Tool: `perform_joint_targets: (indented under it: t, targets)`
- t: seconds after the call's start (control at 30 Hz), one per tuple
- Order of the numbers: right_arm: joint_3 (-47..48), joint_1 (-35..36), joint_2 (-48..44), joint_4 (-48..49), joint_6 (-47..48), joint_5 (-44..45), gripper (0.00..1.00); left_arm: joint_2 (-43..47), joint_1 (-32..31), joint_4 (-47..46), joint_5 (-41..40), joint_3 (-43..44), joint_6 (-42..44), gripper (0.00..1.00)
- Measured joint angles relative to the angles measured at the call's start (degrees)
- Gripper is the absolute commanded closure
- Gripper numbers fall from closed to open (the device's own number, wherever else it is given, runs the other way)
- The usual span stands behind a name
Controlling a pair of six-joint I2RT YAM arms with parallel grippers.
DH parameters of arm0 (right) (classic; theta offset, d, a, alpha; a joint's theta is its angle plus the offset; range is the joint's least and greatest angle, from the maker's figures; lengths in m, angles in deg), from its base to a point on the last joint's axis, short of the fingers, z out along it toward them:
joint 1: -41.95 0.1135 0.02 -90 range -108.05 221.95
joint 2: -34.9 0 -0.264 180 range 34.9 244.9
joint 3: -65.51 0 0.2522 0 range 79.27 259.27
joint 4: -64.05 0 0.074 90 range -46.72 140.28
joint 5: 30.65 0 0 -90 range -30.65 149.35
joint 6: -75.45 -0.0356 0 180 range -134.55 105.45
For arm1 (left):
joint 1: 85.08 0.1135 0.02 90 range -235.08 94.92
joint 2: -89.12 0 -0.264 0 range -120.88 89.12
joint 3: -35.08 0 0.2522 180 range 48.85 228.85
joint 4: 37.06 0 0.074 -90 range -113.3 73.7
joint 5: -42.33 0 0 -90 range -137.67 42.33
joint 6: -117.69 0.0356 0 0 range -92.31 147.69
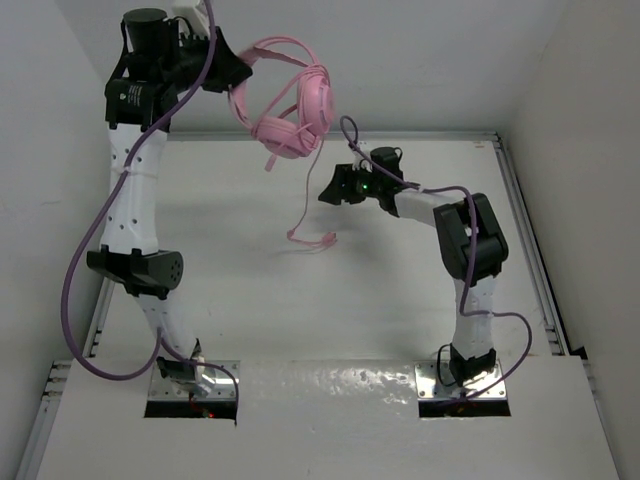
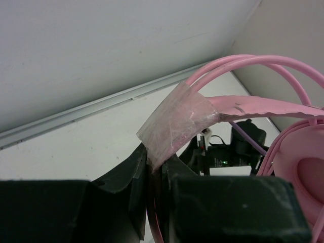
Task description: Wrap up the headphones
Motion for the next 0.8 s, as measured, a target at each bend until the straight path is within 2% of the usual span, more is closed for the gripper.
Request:
perform_joint_targets:
  t: [0.3, 0.53, 0.67, 0.8]
  targets:
    - [-11.98, -0.22, -14.10, -7.02, 13.73, -2.21, 0.34, -0.72, 0.00, 0.00, -0.13, 0.92, -0.07, 1.00]
    - [-25.42, 3.87, -25.90, -2.01, 20.72, -0.50, 0.32, -0.72, 0.26, -0.39, 0.07, 1.90, -0.57, 1.00]
    - [-26.88, 9.46, -25.88, 5.55, 21.84, 5.33, 0.29, -0.81, 0.26, -0.44, 0.09, 1.90, -0.98, 1.00]
    - [-22.34, 11.26, -19.17, 8.37, 24.15, 11.13, 0.29, -0.81, 0.26, -0.55, 0.26, 1.90, -1.33, 1.00]
